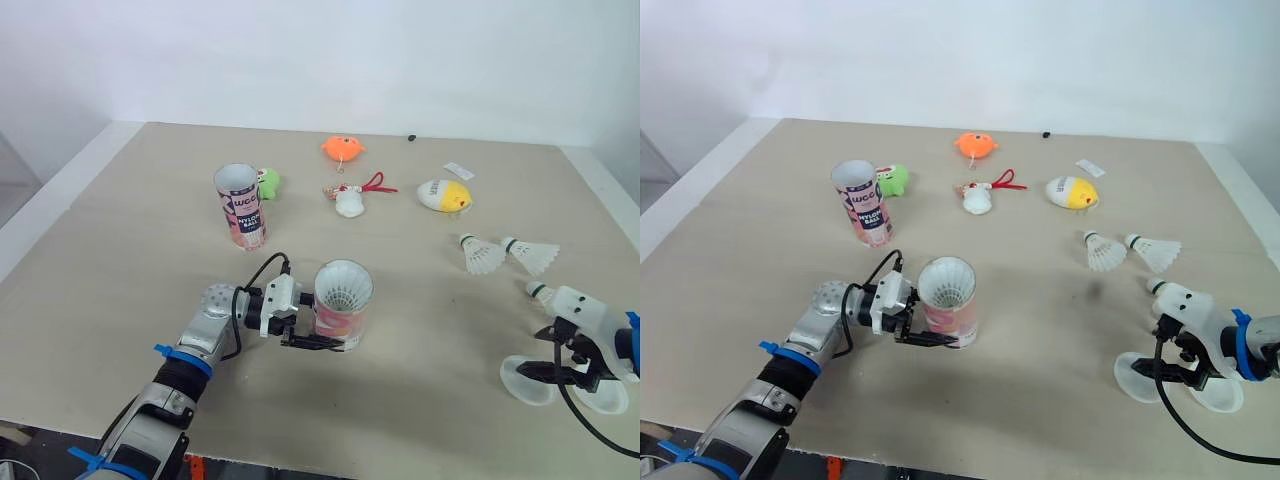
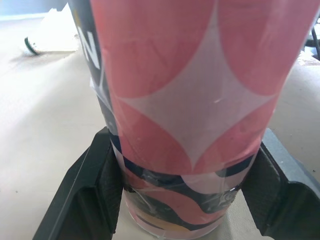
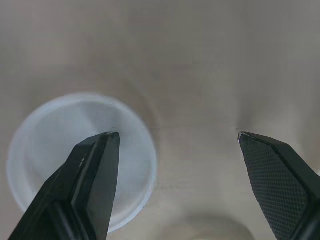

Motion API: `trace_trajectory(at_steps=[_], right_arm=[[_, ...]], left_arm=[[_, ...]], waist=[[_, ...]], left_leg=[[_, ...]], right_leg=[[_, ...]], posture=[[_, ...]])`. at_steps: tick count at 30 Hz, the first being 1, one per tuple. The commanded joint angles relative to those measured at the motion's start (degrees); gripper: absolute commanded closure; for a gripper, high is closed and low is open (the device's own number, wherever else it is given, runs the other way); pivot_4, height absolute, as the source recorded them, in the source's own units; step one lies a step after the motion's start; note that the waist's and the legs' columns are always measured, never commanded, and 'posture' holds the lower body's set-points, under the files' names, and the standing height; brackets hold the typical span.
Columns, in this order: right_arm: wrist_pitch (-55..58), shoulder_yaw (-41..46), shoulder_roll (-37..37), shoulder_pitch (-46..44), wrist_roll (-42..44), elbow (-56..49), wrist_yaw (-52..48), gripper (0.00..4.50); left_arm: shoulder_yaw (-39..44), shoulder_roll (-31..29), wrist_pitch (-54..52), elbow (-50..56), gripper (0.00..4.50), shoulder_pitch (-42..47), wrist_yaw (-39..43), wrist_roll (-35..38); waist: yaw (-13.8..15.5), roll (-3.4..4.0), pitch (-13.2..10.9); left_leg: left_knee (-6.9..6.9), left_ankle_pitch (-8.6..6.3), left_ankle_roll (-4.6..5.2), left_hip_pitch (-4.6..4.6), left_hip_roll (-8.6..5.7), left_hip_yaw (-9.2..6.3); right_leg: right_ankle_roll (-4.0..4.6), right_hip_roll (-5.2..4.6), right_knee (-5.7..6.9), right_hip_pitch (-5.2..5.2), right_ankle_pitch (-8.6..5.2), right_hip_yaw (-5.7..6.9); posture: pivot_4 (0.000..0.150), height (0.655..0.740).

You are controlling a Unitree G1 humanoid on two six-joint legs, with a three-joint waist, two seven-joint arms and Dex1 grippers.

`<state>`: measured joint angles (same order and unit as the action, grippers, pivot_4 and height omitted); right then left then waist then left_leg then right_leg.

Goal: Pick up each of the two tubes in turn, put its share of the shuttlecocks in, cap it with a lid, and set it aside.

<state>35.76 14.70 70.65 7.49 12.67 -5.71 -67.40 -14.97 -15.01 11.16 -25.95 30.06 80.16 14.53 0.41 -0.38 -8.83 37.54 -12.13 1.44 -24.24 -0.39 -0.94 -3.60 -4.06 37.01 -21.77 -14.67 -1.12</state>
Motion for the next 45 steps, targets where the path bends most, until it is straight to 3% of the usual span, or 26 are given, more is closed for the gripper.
trace_trajectory(at_steps=[1, 2, 6, 9, 12, 14, 23, 27, 32, 35, 39, 45], right_arm=[[-0.54, -1.50, 1.14, -0.81, -0.24, 1.02, -1.24, 0.44], [-0.56, -1.66, 1.17, -0.91, -0.25, 1.12, -1.35, 0.44], [-0.79, -2.30, 1.20, 0.52, 0.47, -0.27, -3.32, 1.33], [-0.82, -2.59, 1.20, -0.29, 0.66, -0.27, -3.76, 2.65], [-1.27, -3.44, 1.42, -1.69, 0.67, -0.12, -4.44, 3.40], [-1.19, -3.85, 1.39, -2.67, 0.93, -0.16, -4.96, 4.48], [0.55, -4.60, 1.50, -8.31, 5.05, -4.01, -7.41, 4.48], [6.55, -5.72, 0.69, -20.85, 12.98, -9.02, -9.61, 4.48], [16.09, -13.60, -5.16, -47.99, 22.34, -13.13, -10.78, 4.48], [16.52, -21.28, -9.61, -60.96, 20.78, -12.33, -12.44, 4.48], [13.81, -29.80, -13.41, -70.03, 16.16, -10.71, -14.89, 4.48], [6.09, -39.25, -18.39, -75.57, 7.82, -8.32, -18.06, 4.48]], left_arm=[[-0.69, -2.88, -3.28, 0.68, 1.67, -0.88, 0.41, -1.52], [-0.72, -2.97, -3.47, 0.87, 1.67, -0.89, 0.35, -1.53], [-0.06, -3.59, -4.73, 0.50, 1.67, 0.25, 0.02, -1.26], [0.17, -3.41, -4.69, -0.32, 1.67, 1.05, -0.29, -1.37], [0.42, -2.76, -4.52, -2.08, 1.67, 2.46, -0.74, -1.43], [0.36, -2.41, -4.40, -2.94, 1.67, 3.07, -0.86, -1.50], [-0.58, -1.38, -4.35, -3.49, 1.67, 2.58, -0.84, -1.95], [-0.86, -0.55, -4.78, -4.46, 1.67, 2.87, -0.80, -1.98], [-0.47, 0.80, -7.01, -5.63, 1.67, 3.50, -0.16, -1.43], [-1.43, 0.12, -8.17, -5.98, 1.67, 3.95, 1.22, -2.51], [-2.26, -0.58, -10.54, -5.68, 1.67, 4.47, 2.62, -2.88], [-4.35, -2.98, -16.82, -2.13, 1.67, 4.26, 5.44, -3.42]], waist=[[-0.04, -0.03, 0.00], [-0.04, -0.03, 0.00], [-0.03, -0.04, 0.01], [-0.03, -0.08, 0.01], [-0.03, -0.10, 0.01], [-0.03, -0.11, 0.00], [0.05, -0.05, 0.01], [-0.10, 0.23, -0.15], [0.11, 0.39, -0.22], [0.25, 0.13, -0.33], [0.20, 0.05, -0.35], [0.05, 0.05, -0.36]], left_leg=[[0.00, 0.00, 0.00, 0.02, 0.07, -0.01], [0.00, 0.00, 0.00, 0.03, 0.11, -0.01], [0.00, 0.00, 0.00, 0.04, 0.22, -0.09], [0.00, 0.00, -0.01, 0.04, 0.36, -0.18], [0.00, 0.01, -0.02, 0.05, 0.42, -0.19], [0.03, 0.04, -0.07, 0.07, 0.50, -0.16], [0.03, 0.21, -0.31, 0.06, 0.52, -0.09], [0.03, 0.22, -0.32, 0.02, 0.51, -0.03], [0.02, 0.38, -0.53, -0.08, 0.66, 0.11], [0.00, 0.39, -0.57, -0.12, 0.65, 0.00], [0.00, 0.32, -0.66, -0.23, 0.54, -0.03], [-0.04, 0.29, -0.68, -0.47, 0.47, -0.12]], right_leg=[[0.03, 0.08, 0.00, 0.00, 0.01, 0.00], [0.03, 0.11, 0.00, 0.00, 0.01, 0.00], [0.09, 0.32, 0.00, 0.00, -0.03, 0.00], [0.16, 0.54, 0.00, 0.02, -0.04, -0.02], [0.17, 0.61, 0.00, 0.02, -0.04, -0.01], [0.29, 0.64, 0.00, 0.01, -0.12, -0.01], [0.29, 0.60, 0.00, -0.03, -0.05, -0.04], [0.27, 0.57, 0.00, -0.10, -0.01, -0.10], [0.33, 0.66, 0.01, -0.35, 0.21, -0.17], [0.35, 0.67, -0.01, -0.52, 0.17, -0.11], [0.57, 0.54, -0.03, -0.63, 0.22, -0.11], [0.33, 0.62, 0.11, -0.73, 0.29, -0.13]], posture=[[0.150, 0.7400], [0.150, 0.7400], [0.150, 0.7400], [0.150, 0.7400], [0.150, 0.7400], [0.150, 0.7400], [0.150, 0.7400], [0.150, 0.7400], [0.150, 0.7400], [0.150, 0.7400], [0.150, 0.7400], [0.150, 0.7400]])
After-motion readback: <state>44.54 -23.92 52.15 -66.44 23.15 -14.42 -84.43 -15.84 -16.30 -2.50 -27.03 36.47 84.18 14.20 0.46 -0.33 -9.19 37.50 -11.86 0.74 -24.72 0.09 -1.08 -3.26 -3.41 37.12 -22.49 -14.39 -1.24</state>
